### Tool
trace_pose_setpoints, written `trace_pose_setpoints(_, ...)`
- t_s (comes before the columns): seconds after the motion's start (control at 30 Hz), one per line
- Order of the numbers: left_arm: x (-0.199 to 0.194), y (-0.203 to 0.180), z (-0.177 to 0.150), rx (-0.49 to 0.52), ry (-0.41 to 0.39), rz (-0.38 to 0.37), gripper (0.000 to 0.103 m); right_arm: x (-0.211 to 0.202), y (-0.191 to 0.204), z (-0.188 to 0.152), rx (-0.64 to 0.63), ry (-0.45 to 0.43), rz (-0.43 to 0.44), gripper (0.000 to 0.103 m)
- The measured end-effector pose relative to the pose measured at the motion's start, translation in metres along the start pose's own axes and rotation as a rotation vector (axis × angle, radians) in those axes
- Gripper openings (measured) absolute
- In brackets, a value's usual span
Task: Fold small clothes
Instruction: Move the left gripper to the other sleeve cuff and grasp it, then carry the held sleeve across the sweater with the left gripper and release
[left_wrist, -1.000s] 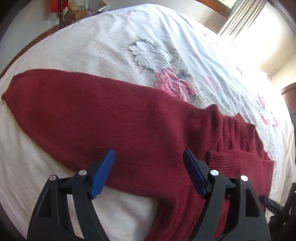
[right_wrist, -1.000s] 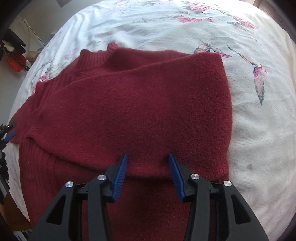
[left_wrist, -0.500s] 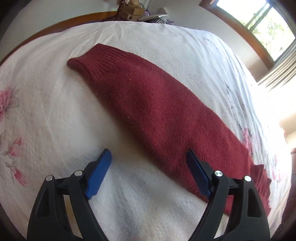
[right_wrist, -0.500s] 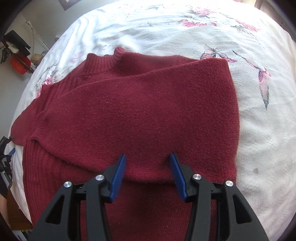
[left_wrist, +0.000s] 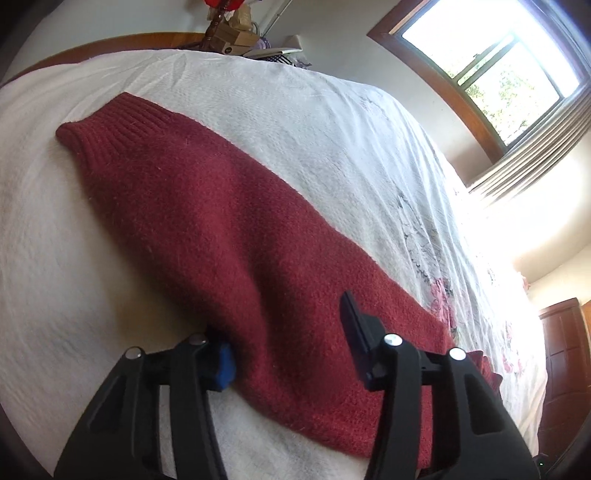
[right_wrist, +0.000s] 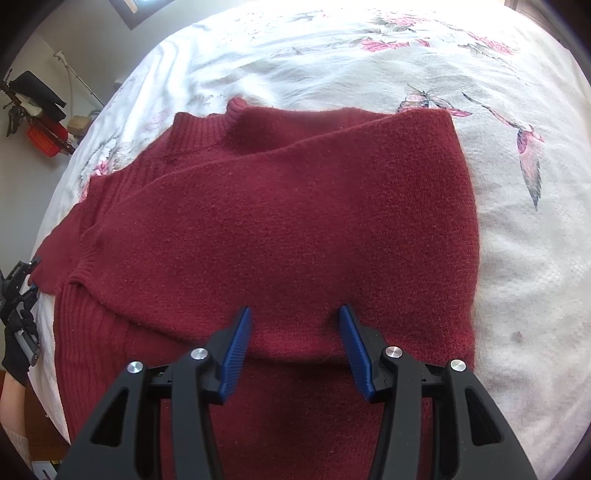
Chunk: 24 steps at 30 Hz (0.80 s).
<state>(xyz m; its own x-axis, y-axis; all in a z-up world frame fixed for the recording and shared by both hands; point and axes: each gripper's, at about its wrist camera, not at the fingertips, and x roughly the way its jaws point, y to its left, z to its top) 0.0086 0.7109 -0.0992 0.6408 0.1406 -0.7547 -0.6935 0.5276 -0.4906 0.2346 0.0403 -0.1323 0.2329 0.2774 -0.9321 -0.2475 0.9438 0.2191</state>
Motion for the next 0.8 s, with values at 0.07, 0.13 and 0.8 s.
trace_pose_setpoints(0.07, -0.004, -0.001, 0.002, 0.001, -0.008, -0.02, 0.011, 0.0, 0.0, 0.0, -0.004, 0.001, -0.005, 0.05)
trace_pose_setpoints(0.13, -0.011, 0.0, 0.006, -0.027, -0.025, -0.065, 0.006, -0.001, 0.0, -0.001, -0.006, 0.001, -0.007, 0.05)
trace_pose_setpoints(0.8, -0.02, -0.212, -0.078, 0.347, 0.102, -0.518, 0.006, 0.003, 0.006, 0.0, -0.024, 0.008, -0.026, 0.051)
